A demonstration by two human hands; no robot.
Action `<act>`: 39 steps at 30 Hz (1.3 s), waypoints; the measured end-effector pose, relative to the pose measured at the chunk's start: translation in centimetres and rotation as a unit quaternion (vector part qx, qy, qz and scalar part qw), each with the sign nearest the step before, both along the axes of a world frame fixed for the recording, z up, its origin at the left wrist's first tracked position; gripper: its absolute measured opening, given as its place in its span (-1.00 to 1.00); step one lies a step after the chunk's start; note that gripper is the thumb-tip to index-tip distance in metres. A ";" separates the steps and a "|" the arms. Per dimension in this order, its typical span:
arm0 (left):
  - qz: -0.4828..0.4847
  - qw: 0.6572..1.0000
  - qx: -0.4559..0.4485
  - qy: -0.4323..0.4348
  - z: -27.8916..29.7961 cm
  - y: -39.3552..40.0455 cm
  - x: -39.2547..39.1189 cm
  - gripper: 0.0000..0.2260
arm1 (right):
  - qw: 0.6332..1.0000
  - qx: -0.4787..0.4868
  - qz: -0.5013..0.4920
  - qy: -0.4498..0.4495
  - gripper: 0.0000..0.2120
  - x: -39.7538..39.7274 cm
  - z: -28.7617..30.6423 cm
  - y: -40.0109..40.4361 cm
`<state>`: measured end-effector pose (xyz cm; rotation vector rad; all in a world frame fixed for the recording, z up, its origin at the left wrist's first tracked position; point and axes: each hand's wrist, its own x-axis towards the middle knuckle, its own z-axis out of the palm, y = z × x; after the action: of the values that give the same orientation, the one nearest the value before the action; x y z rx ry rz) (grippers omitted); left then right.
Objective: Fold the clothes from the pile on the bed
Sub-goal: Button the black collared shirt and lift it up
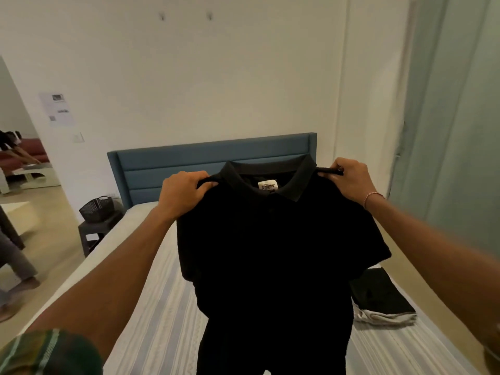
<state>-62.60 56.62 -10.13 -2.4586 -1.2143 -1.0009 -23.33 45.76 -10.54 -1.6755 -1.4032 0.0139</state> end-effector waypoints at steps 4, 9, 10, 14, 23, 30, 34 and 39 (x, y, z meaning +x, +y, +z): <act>-0.035 0.997 -0.058 -0.040 1.3 -0.4 -0.4 -0.67 | 0.999 -0.042 0.006 0.005 -0.74 0.0 1.0 -0.5; -0.064 0.990 -0.096 -0.082 2.0 -1.3 0.2 -0.81 | 0.990 -0.071 -0.044 -0.114 -0.43 -0.1 2.8 -1.9; -0.061 0.992 -0.088 -0.073 2.0 -1.5 0.2 -0.82 | 0.986 -0.066 -0.063 -0.141 -0.40 -0.1 3.1 -2.2; -0.021 0.998 -0.051 -0.005 2.9 -2.4 0.7 -0.76 | 0.973 -0.067 -0.107 -0.192 -0.23 0.3 3.8 -3.0; -0.080 0.982 -0.173 0.002 4.9 -3.9 2.5 -0.74 | 0.989 -0.073 0.058 -0.113 -0.44 3.1 3.4 -2.6; -0.155 0.938 -0.276 -0.144 5.5 -4.1 3.0 -0.87 | 0.961 -0.099 0.257 -0.007 -0.86 6.4 3.5 -3.2; -0.153 0.927 -0.269 -0.211 5.6 -3.8 3.6 -0.88 | 0.969 -0.074 0.237 0.005 -0.88 6.9 2.9 -2.9; -0.120 0.952 -0.222 -0.171 5.3 -3.3 5.4 -0.87 | 0.976 -0.054 0.208 -0.038 -0.88 7.4 3.4 -2.6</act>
<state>-57.17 53.29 -4.88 -2.9215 -1.3941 -1.3999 -15.98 43.15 -7.10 -1.4509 -1.8190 0.2696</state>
